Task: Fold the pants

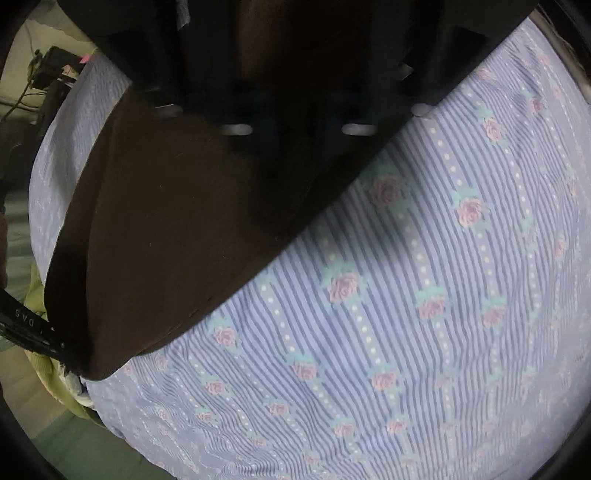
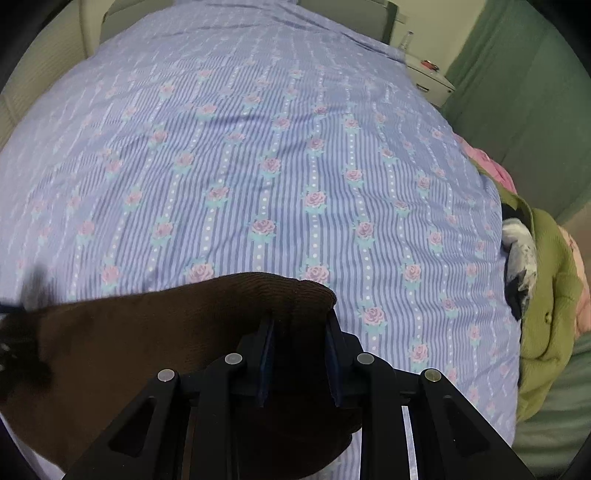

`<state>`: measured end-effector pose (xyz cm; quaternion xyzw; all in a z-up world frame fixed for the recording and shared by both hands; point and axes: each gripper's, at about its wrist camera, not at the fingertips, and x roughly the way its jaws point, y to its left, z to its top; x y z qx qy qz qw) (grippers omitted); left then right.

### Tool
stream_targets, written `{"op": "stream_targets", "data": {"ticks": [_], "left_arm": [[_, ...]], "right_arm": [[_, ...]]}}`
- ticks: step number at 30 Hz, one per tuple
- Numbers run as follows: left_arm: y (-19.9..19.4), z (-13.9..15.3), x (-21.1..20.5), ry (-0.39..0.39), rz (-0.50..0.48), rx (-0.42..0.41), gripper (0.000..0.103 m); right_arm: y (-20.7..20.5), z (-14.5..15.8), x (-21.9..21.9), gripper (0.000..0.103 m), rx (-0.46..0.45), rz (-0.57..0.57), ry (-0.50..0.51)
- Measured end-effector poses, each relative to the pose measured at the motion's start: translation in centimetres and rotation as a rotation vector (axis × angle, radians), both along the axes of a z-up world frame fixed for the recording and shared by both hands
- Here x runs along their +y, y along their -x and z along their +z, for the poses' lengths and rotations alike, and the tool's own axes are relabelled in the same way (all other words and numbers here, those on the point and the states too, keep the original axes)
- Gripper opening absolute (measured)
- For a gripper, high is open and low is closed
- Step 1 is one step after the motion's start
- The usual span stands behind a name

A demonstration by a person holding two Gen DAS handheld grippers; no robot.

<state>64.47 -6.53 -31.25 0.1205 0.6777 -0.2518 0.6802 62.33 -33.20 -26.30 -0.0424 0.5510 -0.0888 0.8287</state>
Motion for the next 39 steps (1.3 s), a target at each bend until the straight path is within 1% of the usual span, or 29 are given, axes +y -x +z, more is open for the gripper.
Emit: {"op": "stream_targets", "data": {"ticks": [1, 3, 6, 7, 8, 9, 10, 11, 12, 13, 14, 15, 16, 17, 18, 20, 21, 22, 23, 24, 26, 27, 29, 31, 32, 35, 36, 39], "left_arm": [[0.0, 0.4, 0.4, 0.021, 0.019, -0.009, 0.014], [-0.1, 1.1, 1.0, 0.036, 0.066, -0.031, 0.014], [-1.0, 0.3, 1.3, 0.011, 0.149, -0.026, 0.015], [-1.0, 0.1, 1.2, 0.008, 0.163, -0.022, 0.018], [-0.9, 0.0, 1.1, 0.0, 0.171, -0.018, 0.022], [-0.6, 0.2, 1.2, -0.027, 0.178, -0.021, 0.031], [-0.2, 0.7, 1.2, -0.05, 0.184, -0.042, 0.044], [0.5, 1.9, 1.4, -0.055, 0.184, -0.088, 0.047], [1.3, 3.6, 1.8, -0.045, 0.187, -0.145, 0.051], [2.2, 5.6, 3.1, -0.035, 0.201, -0.208, 0.062], [3.0, 7.2, 4.5, -0.029, 0.219, -0.257, 0.067], [4.4, 9.3, 6.7, -0.014, 0.249, -0.32, 0.073], [5.5, 10.5, 8.6, -0.006, 0.27, -0.352, 0.077], [6.3, 11.3, 10.5, -0.003, 0.289, -0.37, 0.079], [7.5, 11.8, 12.8, -0.006, 0.323, -0.385, 0.079], [9.5, 11.6, 16.4, -0.02, 0.372, -0.378, 0.079], [10.2, 11.1, 18.0, -0.02, 0.398, -0.363, 0.079], [10.7, 10.2, 19.4, -0.005, 0.436, -0.331, 0.078], [11.2, 9.2, 20.4, 0.014, 0.471, -0.298, 0.078], [12.1, 8.2, 21.8, 0.05, 0.519, -0.257, 0.077], [13.2, 6.5, 24.0, 0.129, 0.594, -0.202, 0.077], [13.4, 5.7, 24.8, 0.162, 0.62, -0.186, 0.077], [13.5, 4.4, 26.2, 0.219, 0.673, -0.155, 0.077], [12.6, 3.2, 26.5, 0.237, 0.699, -0.123, 0.076], [12.2, 2.8, 26.6, 0.246, 0.697, -0.114, 0.075], [10.7, 1.7, 26.0, 0.298, 0.643, -0.089, 0.076], [9.9, 1.0, 25.6, 0.308, 0.614, -0.069, 0.076], [8.4, -0.6, 24.8, 0.32, 0.587, -0.042, 0.076]], "right_arm": [[0.0, 0.1, 0.1, 0.025, -0.005, -0.001, 0.006], [0.0, 0.3, 0.3, 0.025, -0.015, 0.0, 0.014], [-1.0, -0.9, 0.5, 0.027, 0.01, -0.016, 0.028], [-1.3, -1.3, 0.6, 0.028, 0.017, -0.017, 0.039], [-1.5, -1.8, 0.9, 0.033, 0.039, -0.016, 0.063], [-1.5, -1.9, 1.3, 0.033, 0.056, -0.012, 0.092], [-1.1, -1.4, 1.7, 0.035, 0.043, -0.008, 0.113], [-0.4, -0.5, 2.2, 0.042, 0.013, -0.006, 0.148], [0.6, 0.8, 2.8, 0.046, -0.032, -0.016, 0.206], [1.6, 2.1, 3.5, 0.057, -0.078, -0.024, 0.244], [2.7, 3.3, 4.2, 0.07, -0.119, -0.025, 0.258], [4.4, 5.1, 5.6, 0.075, -0.168, -0.014, 0.239], [5.6, 6.1, 6.7, 0.075, -0.19, 0.008, 0.201], [6.7, 6.9, 7.9, 0.075, -0.203, 0.042, 0.152], [8.2, 7.5, 10.1, 0.075, -0.21, 0.104, 0.089], [9.8, 7.8, 13.5, 0.075, -0.196, 0.178, 0.045], [10.6, 7.7, 15.6, 0.075, -0.184, 0.22, 0.025], [11.3, 7.4, 17.7, 0.075, -0.171, 0.266, -0.005], [11.8, 7.1, 19.3, 0.075, -0.157, 0.306, -0.029], [12.2, 6.5, 21.5, 0.075, -0.13, 0.354, -0.06], [12.8, 5.7, 24.0, 0.075, -0.102, 0.403, -0.096], [13.0, 5.3, 25.4, 0.075, -0.084, 0.422, -0.116], [13.0, 4.6, 26.8, 0.075, -0.047, 0.437, -0.141], [13.0, 4.0, 27.7, 0.075, -0.02, 0.431, -0.146], [13.0, 3.6, 28.0, 0.075, -0.006, 0.423, -0.14], [13.0, 2.9, 28.2, 0.075, 0.025, 0.388, -0.129], [12.9, 2.7, 28.0, 0.075, 0.039, 0.368, -0.131], [12.9, 2.6, 27.3, 0.075, 0.055, 0.32, -0.131]]}}
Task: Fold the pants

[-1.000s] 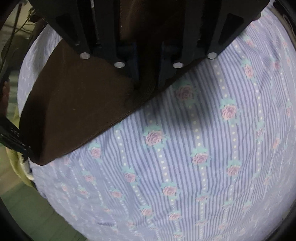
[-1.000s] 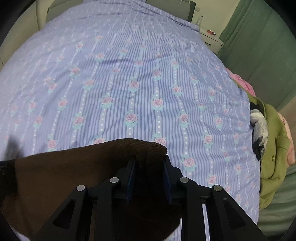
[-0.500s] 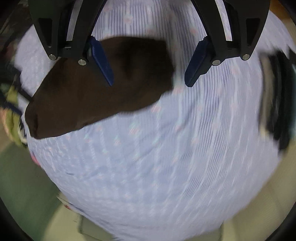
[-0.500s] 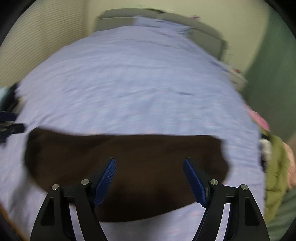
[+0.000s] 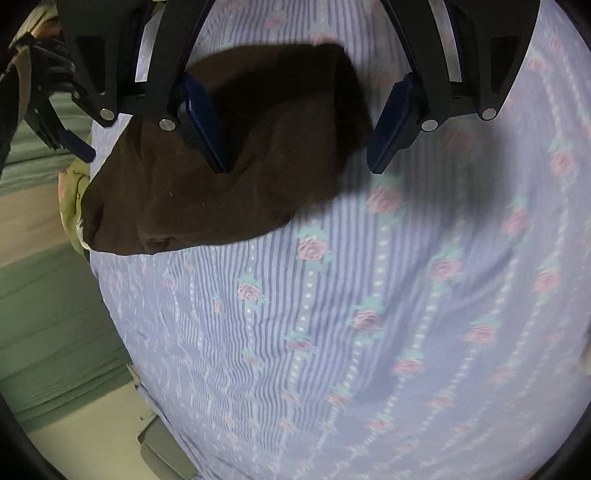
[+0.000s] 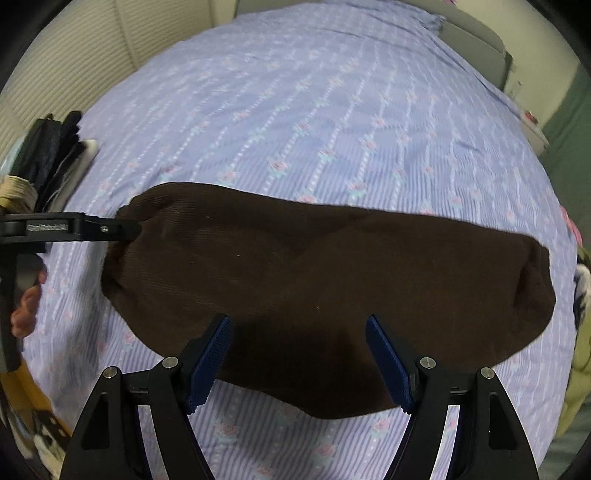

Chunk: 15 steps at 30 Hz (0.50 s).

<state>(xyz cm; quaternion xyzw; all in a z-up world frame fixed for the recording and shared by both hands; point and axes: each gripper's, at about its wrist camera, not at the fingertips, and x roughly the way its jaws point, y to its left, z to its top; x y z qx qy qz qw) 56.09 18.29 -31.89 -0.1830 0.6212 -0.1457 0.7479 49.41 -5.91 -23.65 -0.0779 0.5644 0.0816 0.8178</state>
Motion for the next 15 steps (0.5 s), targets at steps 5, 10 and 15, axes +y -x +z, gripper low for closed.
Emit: {"op": "stream_targets", "data": {"ticks": [5, 10, 15], "left_arm": [[-0.5, -1.0, -0.6, 0.029, 0.031, 0.018, 0.051], [1.7, 2.1, 0.7, 0.06, 0.086, -0.021, 0.034], [4.6, 3.7, 0.9, 0.036, 0.108, 0.005, 0.032]], "right_arm": [[-0.4, -0.6, -0.3, 0.075, 0.017, -0.05, 0.018], [-0.4, -0.7, -0.3, 0.075, 0.035, -0.076, 0.004], [-0.3, -0.7, -0.5, 0.075, 0.037, -0.09, -0.046]]}}
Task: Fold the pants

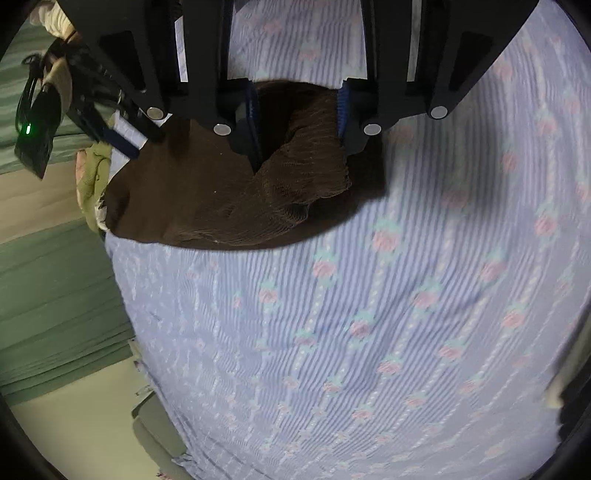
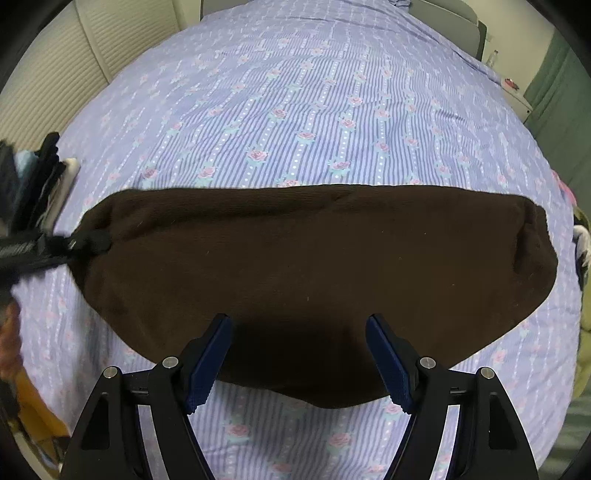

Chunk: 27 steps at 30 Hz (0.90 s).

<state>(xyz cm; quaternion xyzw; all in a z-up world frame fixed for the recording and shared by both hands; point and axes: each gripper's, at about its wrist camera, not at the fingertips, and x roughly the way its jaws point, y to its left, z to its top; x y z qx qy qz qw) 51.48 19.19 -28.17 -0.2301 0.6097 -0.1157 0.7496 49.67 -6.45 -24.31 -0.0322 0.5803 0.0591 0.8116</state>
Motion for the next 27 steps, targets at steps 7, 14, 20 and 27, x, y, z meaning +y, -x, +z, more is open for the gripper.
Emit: {"op": "stream_targets", "data": {"ticks": [7, 14, 20, 27], "left_arm": [[-2.5, -2.8, 0.3, -0.067, 0.041, 0.02, 0.034], [-3.0, -2.2, -2.5, -0.312, -0.044, 0.0, 0.053], [1.6, 3.7, -3.6, -0.44, -0.074, -0.175, 0.072], [4.1, 0.4, -3.4, -0.368, -0.057, -0.075, 0.069]], "right_arm": [[0.2, 0.3, -0.7, 0.075, -0.019, -0.002, 0.024], [1.0, 0.9, -3.2, 0.075, -0.038, -0.044, 0.042], [4.0, 1.7, -5.2, 0.075, -0.052, -0.023, 0.019], [6.4, -0.2, -5.5, 0.075, 0.02, 0.014, -0.025]]}}
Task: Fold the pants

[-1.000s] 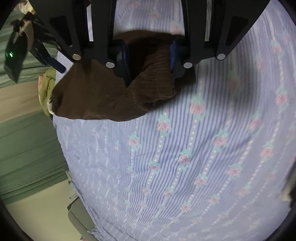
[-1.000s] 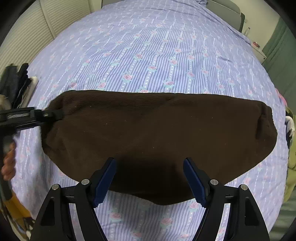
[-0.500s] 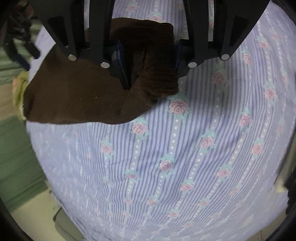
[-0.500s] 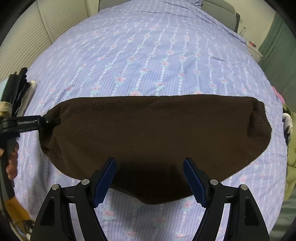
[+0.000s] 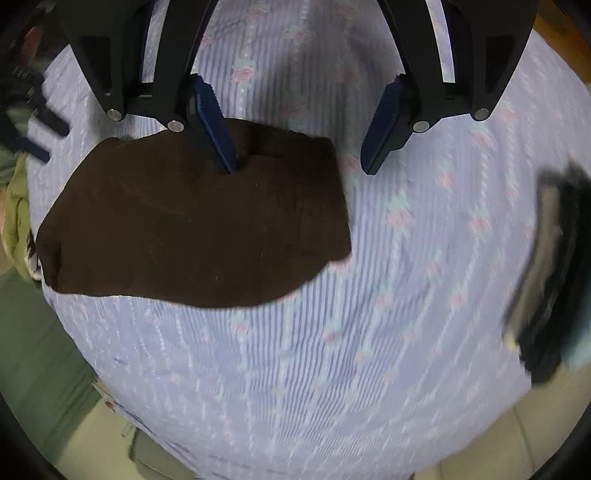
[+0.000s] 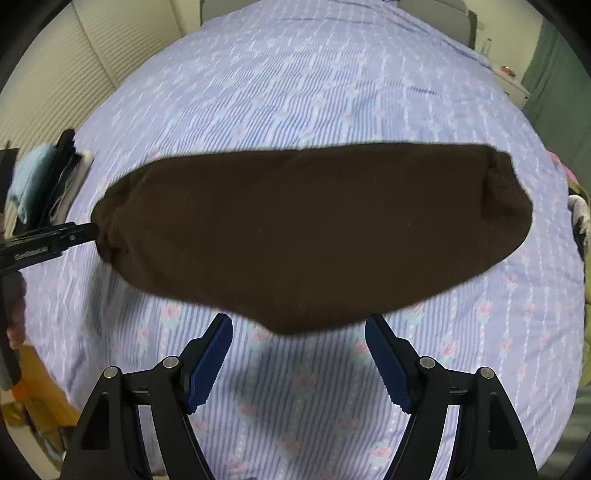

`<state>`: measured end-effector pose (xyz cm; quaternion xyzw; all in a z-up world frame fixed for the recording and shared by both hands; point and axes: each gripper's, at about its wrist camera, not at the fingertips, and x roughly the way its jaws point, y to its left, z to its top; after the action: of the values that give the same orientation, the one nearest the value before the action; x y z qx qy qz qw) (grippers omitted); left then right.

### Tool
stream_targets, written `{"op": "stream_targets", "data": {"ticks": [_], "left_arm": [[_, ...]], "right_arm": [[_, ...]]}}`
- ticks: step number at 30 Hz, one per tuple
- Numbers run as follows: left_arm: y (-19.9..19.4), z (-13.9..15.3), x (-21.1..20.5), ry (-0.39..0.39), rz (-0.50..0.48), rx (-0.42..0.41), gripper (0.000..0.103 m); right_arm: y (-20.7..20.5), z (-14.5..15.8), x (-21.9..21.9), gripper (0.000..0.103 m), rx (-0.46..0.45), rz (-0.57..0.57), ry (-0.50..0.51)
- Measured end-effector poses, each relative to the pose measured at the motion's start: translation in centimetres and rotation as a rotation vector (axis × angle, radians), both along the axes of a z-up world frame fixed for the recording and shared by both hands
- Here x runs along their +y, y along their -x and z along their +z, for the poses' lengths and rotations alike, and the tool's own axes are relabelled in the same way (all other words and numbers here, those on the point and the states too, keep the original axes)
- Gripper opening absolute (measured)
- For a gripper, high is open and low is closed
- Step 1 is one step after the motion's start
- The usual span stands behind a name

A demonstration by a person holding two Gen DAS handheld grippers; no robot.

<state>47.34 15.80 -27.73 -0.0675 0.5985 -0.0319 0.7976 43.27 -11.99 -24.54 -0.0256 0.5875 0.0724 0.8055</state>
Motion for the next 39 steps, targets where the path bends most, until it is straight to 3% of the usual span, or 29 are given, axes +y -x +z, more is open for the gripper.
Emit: {"op": "stream_targets", "data": {"ticks": [3, 7, 9, 12, 15, 17, 19, 27, 35, 39], "left_arm": [[-0.4, -2.3, 0.1, 0.016, 0.059, 0.053, 0.069], [-0.7, -4.9, 0.4, 0.076, 0.15, 0.176, 0.056], [-0.4, -5.2, 0.4, 0.069, 0.156, 0.204, 0.051], [-0.3, -4.5, -0.2, 0.017, 0.115, 0.216, 0.047], [-0.7, -4.0, -0.9, -0.048, 0.083, 0.225, 0.046], [-1.2, -4.0, -1.0, -0.06, 0.086, 0.234, 0.046], [-1.6, -4.1, -1.0, -0.063, 0.088, 0.243, 0.046], [-3.4, -3.4, -1.2, -0.109, 0.082, 0.23, 0.046], [-4.2, -3.7, -2.0, -0.133, 0.066, 0.24, 0.046], [-4.3, -4.0, -1.5, -0.105, 0.099, 0.255, 0.046]], "right_arm": [[0.3, -1.9, 0.4, 0.071, 0.05, 0.009, -0.007], [0.0, -3.6, 0.7, 0.067, 0.084, 0.003, -0.01], [-0.2, -4.2, 0.6, 0.063, 0.088, 0.011, -0.015], [-0.6, -5.4, 0.4, 0.053, 0.113, 0.054, -0.028], [-0.8, -7.3, 0.2, 0.051, 0.162, 0.083, -0.087], [-1.2, -8.6, 0.4, 0.05, 0.201, 0.108, -0.105], [-1.7, -8.6, 0.8, 0.042, 0.202, 0.142, -0.105], [-3.8, -4.0, 0.4, 0.042, 0.045, 0.157, -0.192], [-3.6, -6.5, 1.4, 0.043, 0.096, 0.224, -0.163], [-4.4, -8.4, 2.5, 0.043, 0.141, 0.291, -0.108]]}}
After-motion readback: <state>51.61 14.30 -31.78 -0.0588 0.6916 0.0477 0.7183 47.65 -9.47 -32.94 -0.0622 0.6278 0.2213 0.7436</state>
